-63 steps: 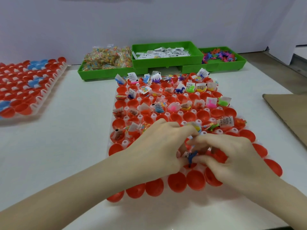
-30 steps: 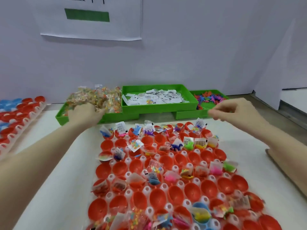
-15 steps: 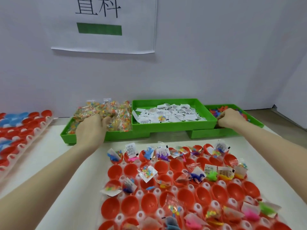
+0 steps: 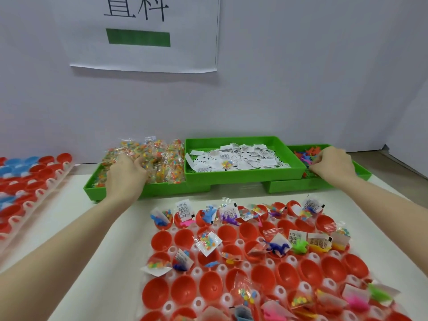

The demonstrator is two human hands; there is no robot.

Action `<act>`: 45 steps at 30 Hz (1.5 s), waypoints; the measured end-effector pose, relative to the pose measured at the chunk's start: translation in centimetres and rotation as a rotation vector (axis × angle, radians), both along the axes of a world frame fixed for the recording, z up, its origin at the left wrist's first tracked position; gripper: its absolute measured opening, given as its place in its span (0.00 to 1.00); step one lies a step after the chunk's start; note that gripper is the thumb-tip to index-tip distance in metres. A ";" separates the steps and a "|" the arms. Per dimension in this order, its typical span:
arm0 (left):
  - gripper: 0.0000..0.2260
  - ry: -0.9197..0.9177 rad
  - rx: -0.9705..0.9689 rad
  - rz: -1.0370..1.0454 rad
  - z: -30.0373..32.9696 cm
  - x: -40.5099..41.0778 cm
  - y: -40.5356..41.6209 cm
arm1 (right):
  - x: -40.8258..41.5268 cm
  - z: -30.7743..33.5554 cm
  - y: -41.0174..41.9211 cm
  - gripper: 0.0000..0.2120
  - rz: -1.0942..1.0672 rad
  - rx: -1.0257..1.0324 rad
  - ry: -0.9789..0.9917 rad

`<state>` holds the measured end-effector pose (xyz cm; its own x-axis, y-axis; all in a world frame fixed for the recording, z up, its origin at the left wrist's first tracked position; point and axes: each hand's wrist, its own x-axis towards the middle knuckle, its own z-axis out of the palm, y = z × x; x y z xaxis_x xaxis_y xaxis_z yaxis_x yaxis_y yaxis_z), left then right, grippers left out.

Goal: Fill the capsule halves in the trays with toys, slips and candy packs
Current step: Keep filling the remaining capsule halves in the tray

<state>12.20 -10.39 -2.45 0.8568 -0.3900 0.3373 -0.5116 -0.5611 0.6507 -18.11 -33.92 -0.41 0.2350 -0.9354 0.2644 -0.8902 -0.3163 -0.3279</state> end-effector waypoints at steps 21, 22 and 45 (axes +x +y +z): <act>0.10 0.099 -0.302 -0.098 0.5 -0.4 0.3 | 5.1 3.3 2.0 0.12 0.407 0.203 0.017; 0.08 0.118 -0.337 -0.113 0.6 -0.5 0.4 | 5.3 3.1 2.1 0.15 0.400 0.166 0.110; 0.07 0.358 -0.525 -0.277 2.5 -4.4 3.2 | 3.6 5.5 4.9 0.06 0.400 -0.058 -0.378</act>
<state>7.84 -7.16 0.10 0.8429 -0.4730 0.2564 -0.2935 -0.0050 0.9559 -14.53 -28.99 5.09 0.4481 -0.7739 0.4475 -0.5203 -0.6328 -0.5735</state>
